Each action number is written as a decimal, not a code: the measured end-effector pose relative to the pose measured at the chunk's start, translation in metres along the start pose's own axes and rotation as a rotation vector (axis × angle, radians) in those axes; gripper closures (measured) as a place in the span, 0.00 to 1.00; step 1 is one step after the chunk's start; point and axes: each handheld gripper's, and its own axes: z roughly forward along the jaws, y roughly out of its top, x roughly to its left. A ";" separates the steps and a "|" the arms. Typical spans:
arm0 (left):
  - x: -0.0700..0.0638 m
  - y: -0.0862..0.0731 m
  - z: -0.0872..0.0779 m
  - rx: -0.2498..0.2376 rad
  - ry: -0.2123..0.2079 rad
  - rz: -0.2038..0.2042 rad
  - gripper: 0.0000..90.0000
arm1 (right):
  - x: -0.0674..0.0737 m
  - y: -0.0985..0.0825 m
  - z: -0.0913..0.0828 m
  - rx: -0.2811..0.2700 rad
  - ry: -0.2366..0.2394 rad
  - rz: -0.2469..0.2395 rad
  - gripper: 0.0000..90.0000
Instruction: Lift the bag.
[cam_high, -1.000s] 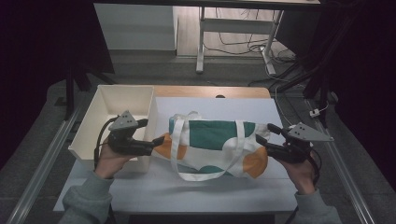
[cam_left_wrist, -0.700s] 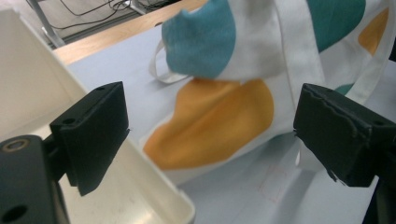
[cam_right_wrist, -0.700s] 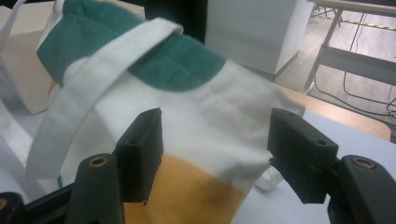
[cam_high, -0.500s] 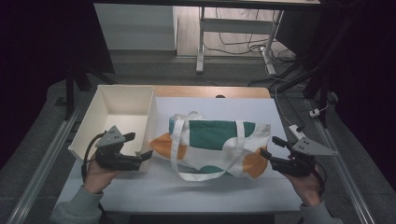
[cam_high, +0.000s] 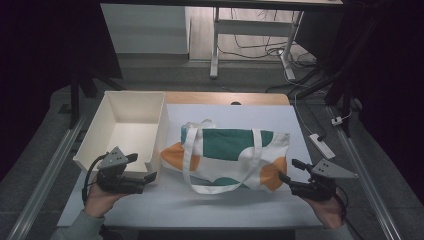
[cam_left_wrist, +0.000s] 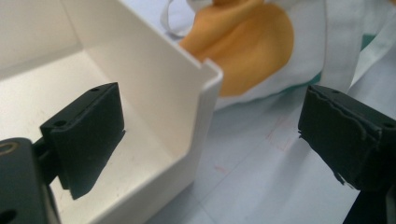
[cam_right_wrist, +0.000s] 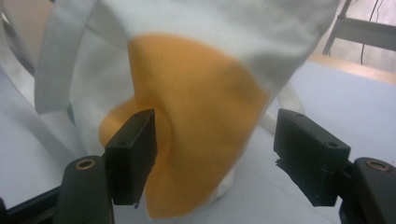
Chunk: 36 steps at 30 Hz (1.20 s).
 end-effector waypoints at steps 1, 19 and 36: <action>0.001 -0.003 0.001 0.002 -0.001 -0.005 0.08 | 0.000 -0.002 0.001 0.004 -0.001 0.001 0.32; 0.002 -0.015 0.012 0.037 -0.005 -0.015 0.08 | -0.001 -0.026 0.015 0.081 0.019 -0.011 0.29; 0.001 -0.016 0.012 0.037 -0.003 -0.017 0.09 | 0.001 -0.026 0.014 0.090 0.011 -0.029 0.29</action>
